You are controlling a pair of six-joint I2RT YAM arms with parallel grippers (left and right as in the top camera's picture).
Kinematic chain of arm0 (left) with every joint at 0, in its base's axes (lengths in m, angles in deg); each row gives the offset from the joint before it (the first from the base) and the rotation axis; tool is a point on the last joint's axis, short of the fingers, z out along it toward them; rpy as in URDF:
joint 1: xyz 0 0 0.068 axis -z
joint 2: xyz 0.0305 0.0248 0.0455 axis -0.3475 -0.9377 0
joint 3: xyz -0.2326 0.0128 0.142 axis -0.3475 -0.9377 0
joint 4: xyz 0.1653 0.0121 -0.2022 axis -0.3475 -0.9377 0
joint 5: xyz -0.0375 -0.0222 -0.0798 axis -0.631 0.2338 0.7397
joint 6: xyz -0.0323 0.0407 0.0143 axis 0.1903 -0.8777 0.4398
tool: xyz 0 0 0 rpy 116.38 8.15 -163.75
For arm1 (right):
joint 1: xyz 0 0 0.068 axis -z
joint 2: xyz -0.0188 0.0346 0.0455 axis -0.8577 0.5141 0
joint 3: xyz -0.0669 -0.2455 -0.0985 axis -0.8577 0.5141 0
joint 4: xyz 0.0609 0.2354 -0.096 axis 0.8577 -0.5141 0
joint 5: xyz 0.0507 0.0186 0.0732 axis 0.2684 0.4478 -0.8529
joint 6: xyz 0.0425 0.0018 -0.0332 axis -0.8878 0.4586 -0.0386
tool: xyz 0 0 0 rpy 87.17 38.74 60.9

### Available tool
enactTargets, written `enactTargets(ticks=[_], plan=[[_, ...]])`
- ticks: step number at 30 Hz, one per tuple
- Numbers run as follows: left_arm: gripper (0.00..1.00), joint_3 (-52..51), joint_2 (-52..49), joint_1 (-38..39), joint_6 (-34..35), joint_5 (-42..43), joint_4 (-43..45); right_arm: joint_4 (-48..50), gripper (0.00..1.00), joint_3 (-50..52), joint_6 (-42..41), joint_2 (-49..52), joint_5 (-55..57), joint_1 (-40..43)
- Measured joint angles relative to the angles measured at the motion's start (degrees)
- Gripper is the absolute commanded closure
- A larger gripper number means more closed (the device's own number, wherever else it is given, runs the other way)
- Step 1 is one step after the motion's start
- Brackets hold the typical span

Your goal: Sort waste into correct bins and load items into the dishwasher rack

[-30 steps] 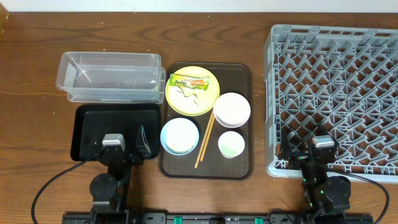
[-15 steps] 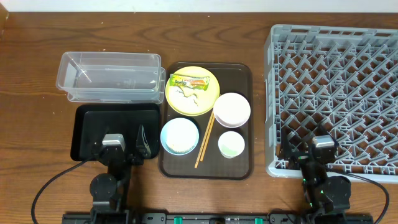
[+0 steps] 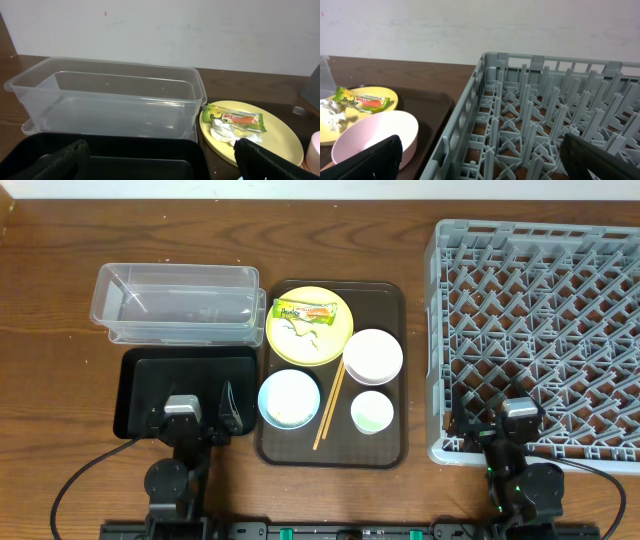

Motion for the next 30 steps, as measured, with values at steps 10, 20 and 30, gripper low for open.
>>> enactTargets(ticks=[10, 20, 30], plan=[[0.05, 0.0, 0.0, 0.0, 0.0, 0.0, 0.0, 0.0, 0.01, 0.0, 0.0, 0.0, 0.0, 0.0], [0.05, 0.0, 0.0, 0.0, 0.2, 0.0, 0.0, 0.0, 0.01, 0.0, -0.6, 0.0, 0.0, 0.0], [0.05, 4.4, -4.7, 0.0, 3.7, 0.0, -9.5, -4.6, 0.01, -1.8, -2.9, 0.0, 0.7, 0.0]])
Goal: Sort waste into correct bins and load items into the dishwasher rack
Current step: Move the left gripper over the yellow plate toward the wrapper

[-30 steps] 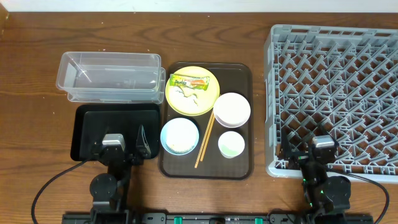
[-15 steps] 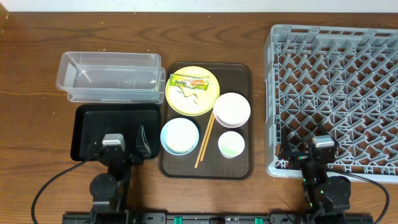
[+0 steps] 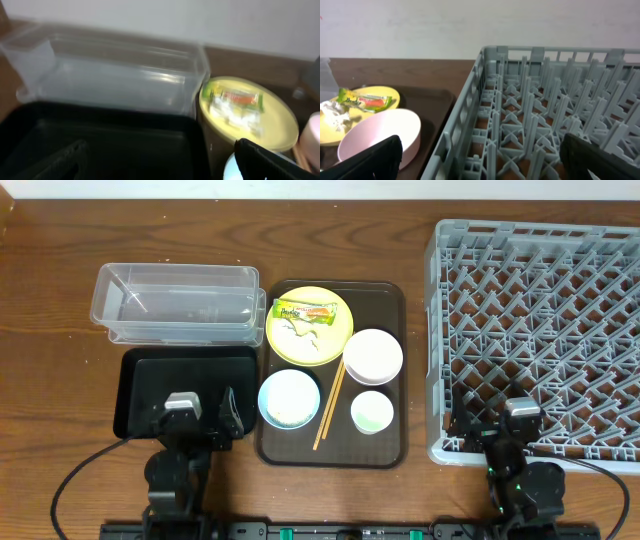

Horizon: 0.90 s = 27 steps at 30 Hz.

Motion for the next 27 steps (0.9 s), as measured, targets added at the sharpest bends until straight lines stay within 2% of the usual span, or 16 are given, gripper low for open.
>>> enactTargets(ticks=[7, 11, 16, 23, 27], plan=[[0.05, 11.5, -11.3, 0.0, 0.6, 0.2, -11.5, -11.9, 0.01, -7.6, -0.4, 1.2, 2.6, 0.0], [0.05, 20.2, -20.5, 0.0, 0.6, 1.2, -16.7, -16.8, 0.01, -14.0, -0.4, 5.6, 3.5, 0.0], [0.05, 33.1, -34.3, 0.0, 0.7, 4.3, -26.2, -21.7, 0.01, -21.4, -0.4, 15.5, 3.8, 0.0], [0.05, 53.0, -54.2, 0.0, 0.7, 9.9, -45.5, -32.5, 0.01, -34.6, -0.4, 33.5, 3.9, 0.0], [0.05, 58.9, -60.7, 0.0, 0.7, 11.3, -48.6, -37.0, 0.01, -41.3, -0.4, 42.2, 3.9, 0.0]])
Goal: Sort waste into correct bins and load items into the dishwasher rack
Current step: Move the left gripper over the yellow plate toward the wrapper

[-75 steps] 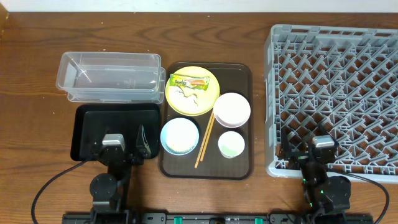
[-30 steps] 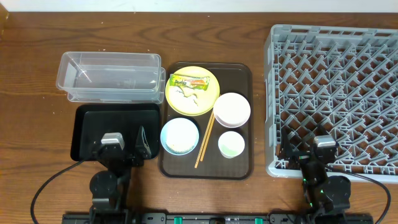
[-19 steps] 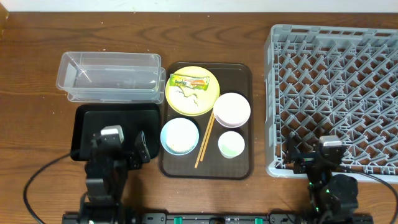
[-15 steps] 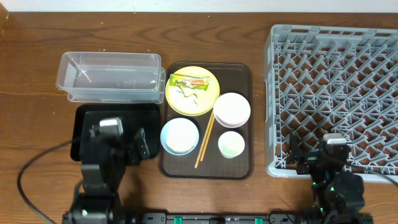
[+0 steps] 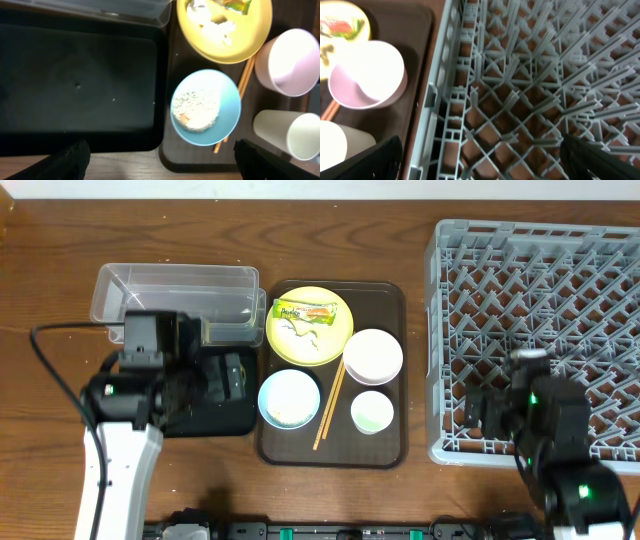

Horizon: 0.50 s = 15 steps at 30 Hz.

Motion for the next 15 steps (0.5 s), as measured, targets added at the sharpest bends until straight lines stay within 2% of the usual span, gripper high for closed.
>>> enactTargets(ticks=[6, 15], plan=[[0.05, 0.4, -3.6, 0.0, 0.0, 1.1, 0.5, -0.5, 0.01, -2.9, 0.0, 7.2, 0.0, 0.0], [0.05, 0.4, -4.4, 2.1, 0.2, 3.5, 15.8, -0.1, 0.01, -2.9, 0.0, 8.2, 0.0, 0.0]])
